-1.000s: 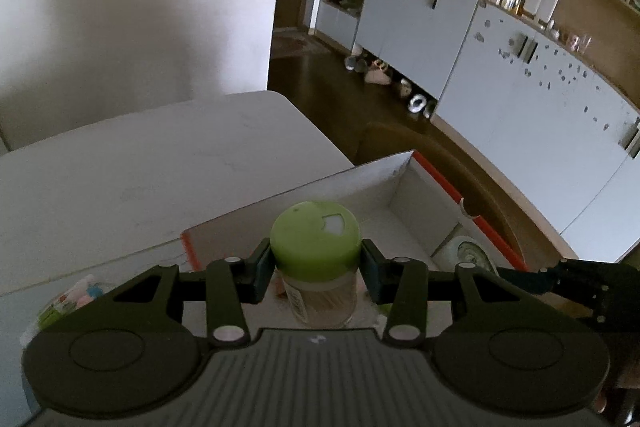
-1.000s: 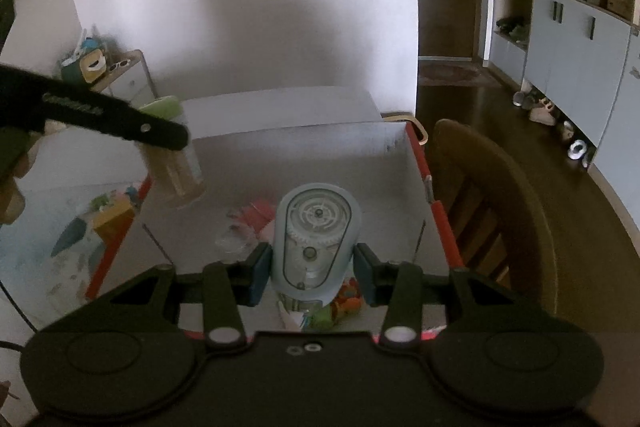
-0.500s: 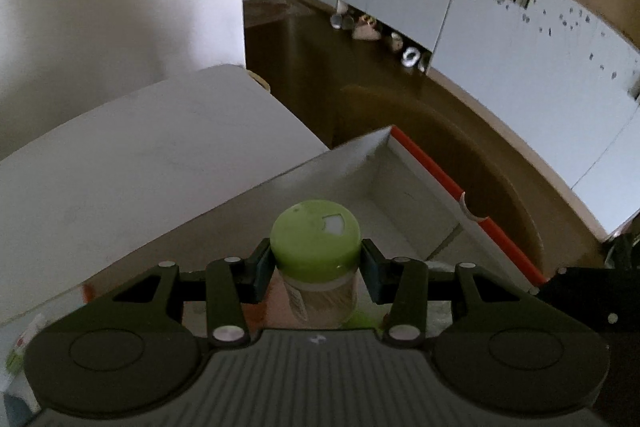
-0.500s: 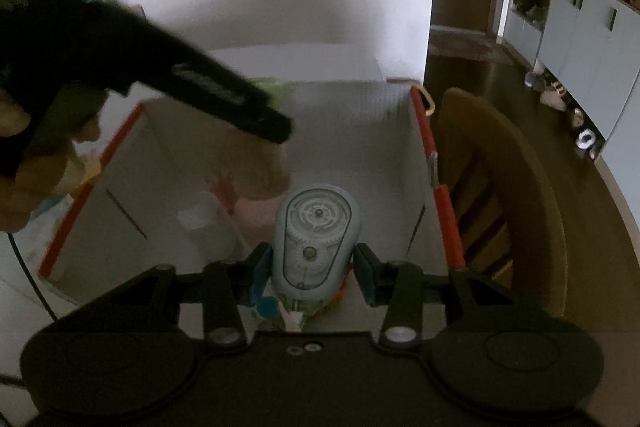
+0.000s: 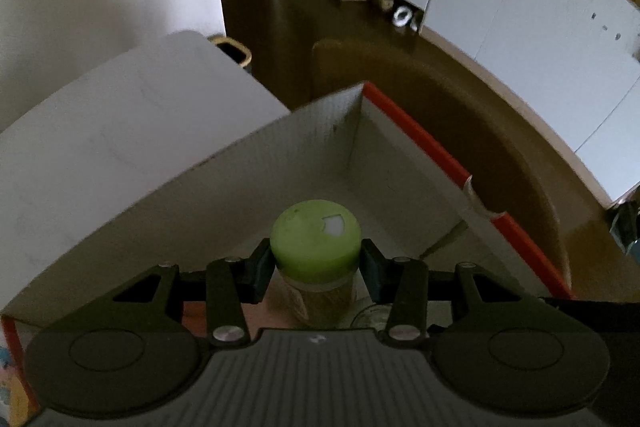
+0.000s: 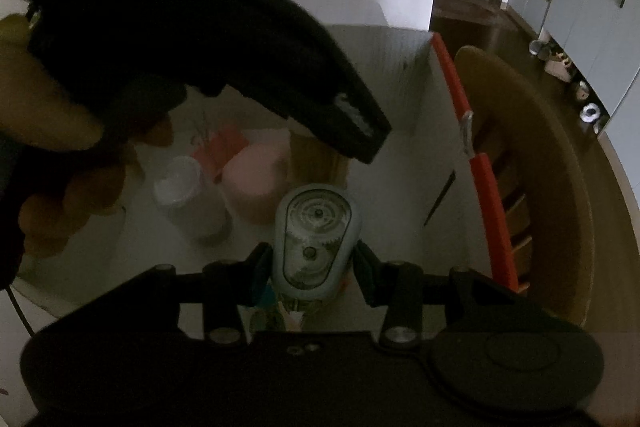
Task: Organize rigid objects
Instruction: 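Carry the jar and tape dispenser into the red box with both tools, then open both tools to release the jar and tape dispenser in the box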
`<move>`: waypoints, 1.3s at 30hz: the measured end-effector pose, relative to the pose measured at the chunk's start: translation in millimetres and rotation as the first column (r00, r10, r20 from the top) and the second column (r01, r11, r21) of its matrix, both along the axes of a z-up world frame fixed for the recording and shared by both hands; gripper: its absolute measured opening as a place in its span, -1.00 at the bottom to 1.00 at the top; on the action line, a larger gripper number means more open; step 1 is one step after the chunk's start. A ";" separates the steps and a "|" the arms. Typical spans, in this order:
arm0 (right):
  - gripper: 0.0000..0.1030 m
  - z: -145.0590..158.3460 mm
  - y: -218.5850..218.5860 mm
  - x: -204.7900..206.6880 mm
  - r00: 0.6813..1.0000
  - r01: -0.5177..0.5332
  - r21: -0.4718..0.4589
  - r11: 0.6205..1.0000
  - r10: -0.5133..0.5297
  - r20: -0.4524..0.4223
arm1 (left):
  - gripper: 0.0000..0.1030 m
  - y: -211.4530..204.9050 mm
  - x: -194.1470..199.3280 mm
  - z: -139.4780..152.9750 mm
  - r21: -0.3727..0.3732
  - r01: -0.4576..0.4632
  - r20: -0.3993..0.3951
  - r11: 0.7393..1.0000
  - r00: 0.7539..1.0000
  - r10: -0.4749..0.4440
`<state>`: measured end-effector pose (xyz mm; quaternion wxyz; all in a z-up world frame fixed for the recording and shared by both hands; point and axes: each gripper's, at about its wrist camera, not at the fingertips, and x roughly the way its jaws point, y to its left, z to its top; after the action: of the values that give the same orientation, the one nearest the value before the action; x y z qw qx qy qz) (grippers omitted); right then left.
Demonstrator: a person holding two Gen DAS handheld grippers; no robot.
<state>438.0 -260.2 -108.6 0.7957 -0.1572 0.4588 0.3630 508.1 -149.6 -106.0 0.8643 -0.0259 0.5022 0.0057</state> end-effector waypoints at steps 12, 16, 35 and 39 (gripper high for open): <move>-0.15 -11.3 3.2 13.5 0.998 0.046 -0.022 0.999 -0.047 -0.037 | -0.12 0.8 3.6 -5.7 0.009 -0.009 -0.009 1.000 1.000 0.009; -0.09 -8.7 -1.9 10.5 0.998 0.059 -0.004 0.998 -0.059 -0.035 | -0.12 -5.5 10.1 -6.0 0.030 0.002 -0.013 1.000 1.000 -0.002; 0.09 18.3 -24.6 1.7 0.998 0.063 0.082 0.995 -0.063 -0.006 | 0.15 2.5 -23.6 20.5 0.014 -0.003 0.074 1.000 0.997 0.002; 0.17 28.7 -29.7 -1.8 0.998 0.057 0.106 0.993 -0.057 0.002 | 0.15 10.3 -38.6 31.2 -0.003 -0.022 0.106 1.000 0.994 0.023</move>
<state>436.3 -289.8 -79.9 0.8141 -0.1024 0.4411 0.3637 469.5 -139.3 -74.8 0.8896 -0.0326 0.4554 0.0135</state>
